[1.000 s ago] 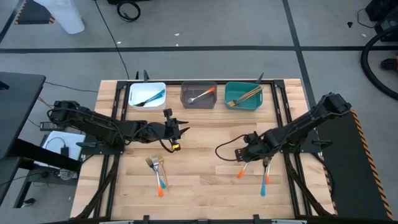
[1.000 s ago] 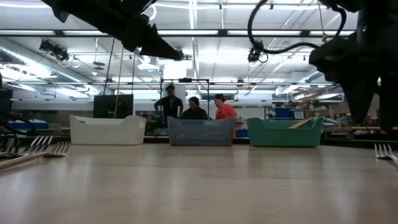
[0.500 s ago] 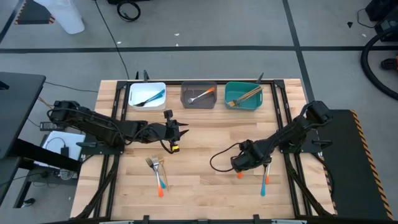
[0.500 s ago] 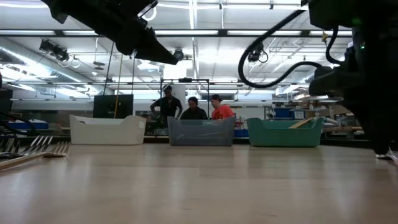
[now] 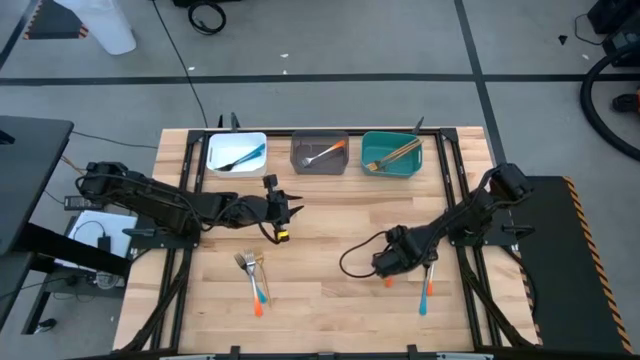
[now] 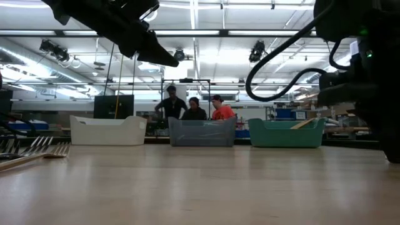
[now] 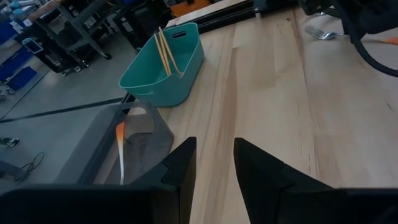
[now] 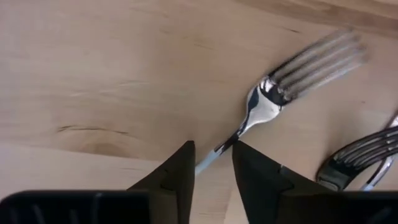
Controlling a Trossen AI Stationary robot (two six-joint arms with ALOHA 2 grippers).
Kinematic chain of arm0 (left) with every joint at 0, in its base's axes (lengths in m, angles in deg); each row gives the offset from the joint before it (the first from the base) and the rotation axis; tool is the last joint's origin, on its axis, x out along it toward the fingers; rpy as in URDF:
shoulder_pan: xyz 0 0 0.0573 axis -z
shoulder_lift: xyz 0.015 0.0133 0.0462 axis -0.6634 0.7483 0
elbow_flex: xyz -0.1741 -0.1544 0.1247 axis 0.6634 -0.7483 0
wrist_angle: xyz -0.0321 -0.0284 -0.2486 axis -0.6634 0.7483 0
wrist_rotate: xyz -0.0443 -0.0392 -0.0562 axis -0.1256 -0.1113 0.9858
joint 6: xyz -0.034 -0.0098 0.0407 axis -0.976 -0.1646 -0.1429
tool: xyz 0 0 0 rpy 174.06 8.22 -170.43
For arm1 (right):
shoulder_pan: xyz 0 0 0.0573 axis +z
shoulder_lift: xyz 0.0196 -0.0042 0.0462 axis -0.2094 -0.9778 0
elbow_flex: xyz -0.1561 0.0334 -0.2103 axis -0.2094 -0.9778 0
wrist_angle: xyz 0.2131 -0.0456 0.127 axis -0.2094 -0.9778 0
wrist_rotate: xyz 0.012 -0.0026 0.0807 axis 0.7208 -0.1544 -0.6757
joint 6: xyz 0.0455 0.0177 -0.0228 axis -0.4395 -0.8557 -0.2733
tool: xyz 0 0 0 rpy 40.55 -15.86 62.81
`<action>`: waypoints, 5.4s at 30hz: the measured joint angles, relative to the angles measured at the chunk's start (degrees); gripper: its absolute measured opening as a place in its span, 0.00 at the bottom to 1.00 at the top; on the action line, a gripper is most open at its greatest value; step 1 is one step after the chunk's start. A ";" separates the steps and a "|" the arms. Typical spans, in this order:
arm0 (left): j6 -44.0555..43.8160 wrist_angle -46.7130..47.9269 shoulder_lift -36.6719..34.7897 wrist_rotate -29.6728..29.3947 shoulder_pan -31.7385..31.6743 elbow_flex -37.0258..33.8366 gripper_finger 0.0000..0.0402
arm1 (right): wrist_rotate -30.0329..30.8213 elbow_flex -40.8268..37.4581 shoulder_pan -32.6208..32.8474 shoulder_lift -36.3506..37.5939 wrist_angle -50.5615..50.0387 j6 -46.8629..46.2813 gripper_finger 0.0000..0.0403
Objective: Sort silverware by color (type)
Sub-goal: Put the orange fork into the black bin
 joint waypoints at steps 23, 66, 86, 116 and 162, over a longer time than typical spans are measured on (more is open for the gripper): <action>-0.02 0.39 0.00 -0.04 0.00 0.00 0.29 | 2.06 0.28 -0.49 0.46 1.85 16.13 0.03; -13.05 7.48 -11.24 12.35 -0.46 0.06 0.29 | 25.52 9.92 -9.45 1.95 -8.89 88.26 0.03; -10.99 11.89 -28.44 11.64 1.41 0.09 0.29 | 30.61 30.08 -11.12 2.06 -15.96 103.27 0.03; -6.59 11.96 -32.10 1.15 13.27 0.09 0.29 | 29.79 31.10 -13.18 25.81 -6.97 108.98 0.03; -2.67 -3.44 -20.59 -0.74 5.11 0.11 0.29 | 37.22 23.44 -20.53 27.07 28.12 121.69 0.03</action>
